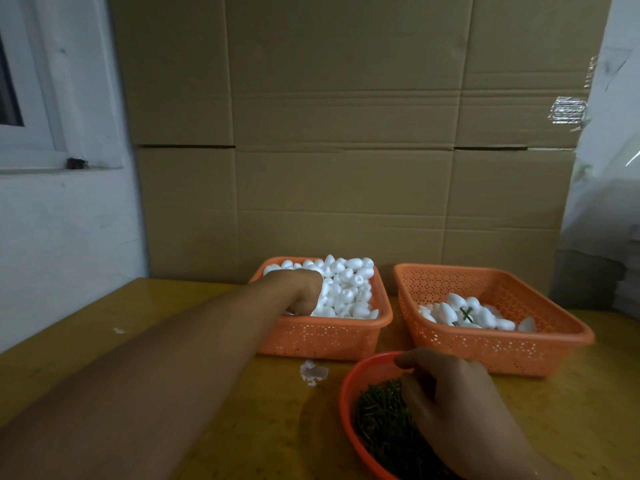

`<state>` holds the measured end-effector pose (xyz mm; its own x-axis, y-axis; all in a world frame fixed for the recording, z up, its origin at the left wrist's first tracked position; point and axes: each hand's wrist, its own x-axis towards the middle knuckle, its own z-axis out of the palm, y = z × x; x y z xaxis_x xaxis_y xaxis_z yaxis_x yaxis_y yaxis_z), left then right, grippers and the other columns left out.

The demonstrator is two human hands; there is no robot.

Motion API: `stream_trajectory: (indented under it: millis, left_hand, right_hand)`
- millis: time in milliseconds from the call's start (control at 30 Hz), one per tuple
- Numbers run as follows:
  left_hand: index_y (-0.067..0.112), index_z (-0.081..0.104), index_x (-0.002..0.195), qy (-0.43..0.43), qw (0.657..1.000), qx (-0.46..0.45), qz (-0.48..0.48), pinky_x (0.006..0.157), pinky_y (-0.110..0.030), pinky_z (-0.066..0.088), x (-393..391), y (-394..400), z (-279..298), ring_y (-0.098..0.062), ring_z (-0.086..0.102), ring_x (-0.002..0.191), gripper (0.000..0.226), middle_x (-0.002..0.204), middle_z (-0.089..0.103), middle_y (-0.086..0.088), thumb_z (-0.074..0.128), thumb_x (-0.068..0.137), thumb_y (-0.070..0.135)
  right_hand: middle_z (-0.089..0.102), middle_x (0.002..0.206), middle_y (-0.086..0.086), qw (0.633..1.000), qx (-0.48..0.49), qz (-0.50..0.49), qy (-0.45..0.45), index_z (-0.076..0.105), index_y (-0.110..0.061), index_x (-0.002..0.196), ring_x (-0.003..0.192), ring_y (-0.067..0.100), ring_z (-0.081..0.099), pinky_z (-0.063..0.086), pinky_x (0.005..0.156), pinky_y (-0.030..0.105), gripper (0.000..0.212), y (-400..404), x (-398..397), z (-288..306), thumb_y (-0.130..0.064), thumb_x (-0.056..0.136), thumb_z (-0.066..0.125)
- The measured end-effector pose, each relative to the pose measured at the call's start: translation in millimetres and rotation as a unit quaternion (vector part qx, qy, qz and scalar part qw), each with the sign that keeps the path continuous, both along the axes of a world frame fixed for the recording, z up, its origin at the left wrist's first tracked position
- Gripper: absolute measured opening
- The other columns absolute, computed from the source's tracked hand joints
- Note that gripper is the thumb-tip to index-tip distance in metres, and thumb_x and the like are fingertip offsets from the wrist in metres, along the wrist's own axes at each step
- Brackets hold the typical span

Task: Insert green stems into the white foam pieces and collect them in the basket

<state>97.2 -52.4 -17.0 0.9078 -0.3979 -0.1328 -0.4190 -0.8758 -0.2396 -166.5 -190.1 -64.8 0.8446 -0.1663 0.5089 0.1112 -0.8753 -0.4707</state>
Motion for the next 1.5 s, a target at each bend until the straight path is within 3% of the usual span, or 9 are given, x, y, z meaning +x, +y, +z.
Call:
stream_trajectory:
  millis: [167, 267, 333, 567, 833, 967, 1167, 1300, 1500]
  left_hand:
    - [0.021, 0.049, 0.138, -0.024, 0.995, -0.091, -0.034, 0.106, -0.042, 0.042, -16, 4, 4, -0.026, 0.040, 0.135, 0.058, 0.144, 0.046, 0.002, 0.072, 0.085, 0.020]
    - [0.032, 0.057, 0.094, -0.030, 0.971, -0.227, -0.068, 0.100, -0.046, 0.048, -24, 9, 6, -0.023, 0.056, 0.115, 0.018, 0.122, 0.059, 0.005, 0.066, 0.090, 0.016]
    - [0.033, 0.050, 0.081, -0.063, 0.946, -0.302, -0.101, 0.095, -0.048, 0.048, -33, 12, 7, -0.018, 0.059, 0.100, 0.023, 0.104, 0.059, 0.012, 0.061, 0.090, 0.016]
    - [0.017, 0.061, 0.094, -0.078, 0.813, -0.526, -0.240, 0.088, -0.037, 0.053, -84, 21, 0, -0.006, 0.061, 0.095, 0.012, 0.101, 0.061, 0.007, 0.062, 0.091, 0.005]
    - [0.028, 0.053, 0.122, -0.010, 0.732, -0.625, -0.271, 0.097, -0.021, 0.049, -157, 32, -25, -0.003, 0.062, 0.110, 0.033, 0.110, 0.065, 0.013, 0.060, 0.096, 0.008]
    - [0.035, 0.050, 0.130, 0.005, 0.738, -0.604, -0.301, 0.095, -0.031, 0.051, -180, 37, -36, -0.009, 0.061, 0.111, 0.040, 0.113, 0.064, 0.013, 0.054, 0.100, 0.009]
    - [0.028, 0.067, 0.117, 0.068, 0.724, -0.618, -0.299, 0.091, -0.024, 0.050, -188, 38, -41, -0.010, 0.062, 0.110, 0.023, 0.110, 0.067, 0.015, 0.057, 0.098, 0.021]
    - [0.039, 0.059, 0.128, 0.150, 0.723, -0.615, -0.278, 0.102, -0.044, 0.050, -188, 36, -49, -0.011, 0.059, 0.122, 0.039, 0.125, 0.064, 0.016, 0.065, 0.091, 0.027]
    - [0.038, 0.062, 0.117, 0.176, 0.695, -0.646, -0.262, 0.094, -0.046, 0.054, -189, 35, -49, -0.011, 0.064, 0.108, 0.026, 0.111, 0.067, 0.011, 0.066, 0.091, 0.038]
  right_hand:
    - [0.070, 0.065, -0.013, 1.000, -0.004, 0.006, 0.008, 0.074, -0.032, 0.105, 0.060, 0.001, 0.065, 0.055, 0.057, 0.029, 0.021, -1, 0, 1, -0.023, 0.087, 0.067]
    - [0.068, 0.064, -0.016, 1.000, -0.004, 0.003, 0.008, 0.074, -0.031, 0.105, 0.061, -0.002, 0.065, 0.051, 0.055, 0.020, 0.022, -2, -1, 1, -0.023, 0.086, 0.068]
    - [0.067, 0.064, -0.020, 1.000, -0.006, -0.001, 0.006, 0.075, -0.031, 0.105, 0.064, -0.005, 0.064, 0.046, 0.054, 0.013, 0.022, -2, -1, 1, -0.023, 0.085, 0.068]
    - [0.070, 0.070, -0.017, 1.000, -0.013, -0.007, 0.014, 0.075, -0.031, 0.105, 0.066, -0.001, 0.065, 0.051, 0.059, 0.019, 0.021, -1, -1, 2, -0.024, 0.086, 0.068]
    - [0.071, 0.087, -0.016, 0.997, -0.054, -0.011, 0.049, 0.078, -0.038, 0.098, 0.077, 0.005, 0.066, 0.055, 0.073, 0.030, 0.025, 1, -5, 9, -0.019, 0.083, 0.071]
    - [0.068, 0.088, -0.017, 0.989, -0.096, -0.029, 0.110, 0.069, -0.052, 0.100, 0.079, 0.004, 0.064, 0.055, 0.072, 0.030, 0.029, 1, -8, 11, -0.029, 0.083, 0.066]
    - [0.068, 0.091, -0.018, 0.974, -0.139, -0.049, 0.172, 0.068, -0.048, 0.100, 0.084, 0.001, 0.063, 0.056, 0.076, 0.028, 0.014, -4, -9, 12, -0.046, 0.089, 0.061]
    - [0.068, 0.097, -0.017, 0.967, -0.152, -0.014, 0.202, 0.063, -0.048, 0.109, 0.094, 0.002, 0.061, 0.056, 0.083, 0.032, 0.030, 0, -12, 9, -0.066, 0.089, 0.049]
    - [0.069, 0.098, -0.017, 0.955, -0.171, 0.021, 0.242, 0.066, -0.042, 0.105, 0.092, -0.002, 0.061, 0.056, 0.082, 0.029, 0.034, 6, -11, 10, -0.065, 0.083, 0.054]
